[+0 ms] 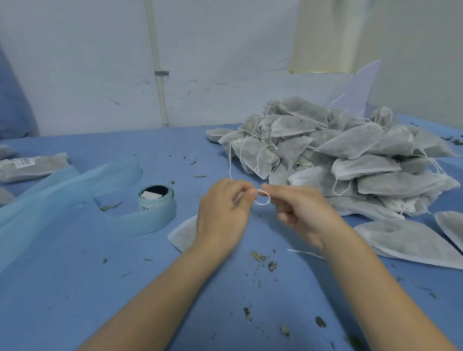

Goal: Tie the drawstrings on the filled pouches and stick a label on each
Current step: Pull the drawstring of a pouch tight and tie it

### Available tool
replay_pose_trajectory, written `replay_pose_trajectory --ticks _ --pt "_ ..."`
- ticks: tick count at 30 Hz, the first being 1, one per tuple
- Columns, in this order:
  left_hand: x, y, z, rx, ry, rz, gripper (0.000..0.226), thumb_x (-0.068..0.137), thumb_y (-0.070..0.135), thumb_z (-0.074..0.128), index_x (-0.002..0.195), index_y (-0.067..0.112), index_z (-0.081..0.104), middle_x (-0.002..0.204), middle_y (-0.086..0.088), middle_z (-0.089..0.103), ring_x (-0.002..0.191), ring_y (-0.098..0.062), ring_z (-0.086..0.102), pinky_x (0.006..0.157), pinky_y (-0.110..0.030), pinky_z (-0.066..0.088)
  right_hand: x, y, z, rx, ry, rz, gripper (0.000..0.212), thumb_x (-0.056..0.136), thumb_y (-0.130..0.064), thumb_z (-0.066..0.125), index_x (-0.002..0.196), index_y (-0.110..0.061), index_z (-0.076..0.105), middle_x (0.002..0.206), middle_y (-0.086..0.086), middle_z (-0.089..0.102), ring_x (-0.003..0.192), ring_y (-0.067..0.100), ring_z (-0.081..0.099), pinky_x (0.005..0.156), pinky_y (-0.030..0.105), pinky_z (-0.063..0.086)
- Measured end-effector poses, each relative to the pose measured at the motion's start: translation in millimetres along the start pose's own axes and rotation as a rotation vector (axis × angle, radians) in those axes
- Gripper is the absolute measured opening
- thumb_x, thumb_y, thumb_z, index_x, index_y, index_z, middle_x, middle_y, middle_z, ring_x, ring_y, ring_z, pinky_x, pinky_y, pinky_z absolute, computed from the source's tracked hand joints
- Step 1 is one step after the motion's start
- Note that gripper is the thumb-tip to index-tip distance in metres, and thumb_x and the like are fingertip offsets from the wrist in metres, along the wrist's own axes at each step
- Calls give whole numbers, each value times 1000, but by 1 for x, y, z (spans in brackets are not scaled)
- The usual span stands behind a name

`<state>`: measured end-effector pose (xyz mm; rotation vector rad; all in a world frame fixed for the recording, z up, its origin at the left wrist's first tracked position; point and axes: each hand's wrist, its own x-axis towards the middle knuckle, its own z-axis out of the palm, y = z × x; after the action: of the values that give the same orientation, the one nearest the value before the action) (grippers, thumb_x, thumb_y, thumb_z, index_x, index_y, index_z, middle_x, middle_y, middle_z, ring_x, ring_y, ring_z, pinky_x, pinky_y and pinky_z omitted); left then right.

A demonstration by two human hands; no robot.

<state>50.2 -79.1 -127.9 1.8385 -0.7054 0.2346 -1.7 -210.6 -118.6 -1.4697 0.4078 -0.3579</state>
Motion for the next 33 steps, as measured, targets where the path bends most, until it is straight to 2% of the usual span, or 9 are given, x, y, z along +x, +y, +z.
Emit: replay_pose_trajectory --ticks 6,11,15,19,21,24,26,30,33 --pt "1 -3 2 128 57 50 17 93 23 54 86 20 70 77 15 55 84 -8 49 71 -16 29 -11 -3 3 22 -87 -74 23 73 -37 75 73 -14 79 51 -12 37 46 6 25 40 14 23" --pt "1 -5 6 -74 54 -141 17 94 28 52 88 20 66 94 5 65 91 -12 55 84 -28 41 -16 2 9 -139 21 -175 11 82 -18 73 91 -12 76 40 -19 46 36 2 34 40 8 26" --pt "5 -9 7 -252 6 -279 22 92 30 52 71 30 60 73 10 55 75 -13 49 76 -31 37 -13 4 14 18 -19 -98 11 83 -16 68 85 -11 78 49 -13 31 45 7 23 40 15 22" --pt "7 -7 5 -515 -19 -382 22 74 26 55 52 27 57 50 12 43 61 -14 39 70 -34 30 -10 8 22 284 -142 24 21 87 -12 60 71 -12 74 53 -9 21 44 6 16 38 18 13" --pt "5 -8 6 -401 6 -309 24 83 22 56 60 29 57 55 13 50 60 -9 44 67 -28 32 -10 7 24 362 -163 37 17 81 -12 63 69 -12 74 54 -9 21 43 5 16 37 17 13" --pt "-3 -5 7 -117 118 -31 12 92 13 52 92 24 57 89 12 61 81 3 53 73 -12 36 -10 6 25 428 -155 47 14 76 -15 64 68 -12 75 55 -8 22 43 4 15 38 17 13" --pt "-8 -3 7 14 187 147 20 89 5 53 104 14 61 100 5 62 92 -7 52 81 -11 35 -10 4 24 438 -149 51 10 71 -16 66 70 -12 75 56 -8 21 44 5 14 39 17 12" --pt "-11 0 7 84 302 244 14 83 16 61 93 11 69 96 5 65 93 -11 51 85 -8 32 -11 3 20 389 -127 36 19 78 -14 65 62 -15 74 57 -7 21 44 5 15 39 17 13" --pt "-7 -1 5 95 364 249 4 79 15 72 81 11 73 91 2 67 90 -11 51 85 -2 30 -13 2 18 269 -67 -29 13 85 -13 64 75 -8 72 55 -8 25 47 8 18 41 19 15"
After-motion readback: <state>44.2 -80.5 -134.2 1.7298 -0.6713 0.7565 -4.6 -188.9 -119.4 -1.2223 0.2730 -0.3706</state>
